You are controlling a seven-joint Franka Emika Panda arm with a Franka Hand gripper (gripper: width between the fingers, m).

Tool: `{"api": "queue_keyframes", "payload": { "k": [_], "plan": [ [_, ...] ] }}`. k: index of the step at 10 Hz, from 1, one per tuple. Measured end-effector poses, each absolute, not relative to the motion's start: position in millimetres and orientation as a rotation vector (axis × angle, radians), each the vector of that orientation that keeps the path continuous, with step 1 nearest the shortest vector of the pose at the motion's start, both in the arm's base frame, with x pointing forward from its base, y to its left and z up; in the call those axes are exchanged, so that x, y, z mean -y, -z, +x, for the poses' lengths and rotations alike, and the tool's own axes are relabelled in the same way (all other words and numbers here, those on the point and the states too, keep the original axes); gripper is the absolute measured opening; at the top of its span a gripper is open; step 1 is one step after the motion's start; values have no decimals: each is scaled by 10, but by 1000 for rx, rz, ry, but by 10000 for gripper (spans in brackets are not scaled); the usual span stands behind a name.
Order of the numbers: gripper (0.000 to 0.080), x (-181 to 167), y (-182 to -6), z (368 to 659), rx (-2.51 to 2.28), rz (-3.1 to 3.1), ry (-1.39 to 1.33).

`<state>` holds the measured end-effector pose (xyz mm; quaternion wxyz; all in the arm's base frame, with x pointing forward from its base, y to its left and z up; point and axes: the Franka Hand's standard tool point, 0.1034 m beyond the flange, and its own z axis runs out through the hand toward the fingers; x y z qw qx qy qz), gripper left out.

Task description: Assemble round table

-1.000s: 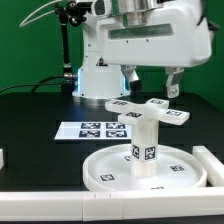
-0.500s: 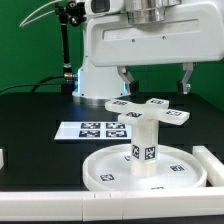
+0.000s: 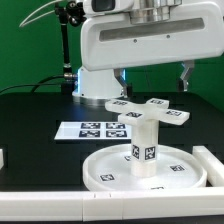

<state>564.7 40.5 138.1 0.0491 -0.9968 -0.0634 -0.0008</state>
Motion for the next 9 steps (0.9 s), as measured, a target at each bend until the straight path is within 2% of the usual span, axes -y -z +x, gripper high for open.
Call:
{"api": "queue_keyframes", "payload": {
  "k": [6,9],
  "plan": [
    [649,-351,-1372,5649,760,-2965,10],
    [649,-359,-1379,5651,1313,-2807,15]
  ]
}}
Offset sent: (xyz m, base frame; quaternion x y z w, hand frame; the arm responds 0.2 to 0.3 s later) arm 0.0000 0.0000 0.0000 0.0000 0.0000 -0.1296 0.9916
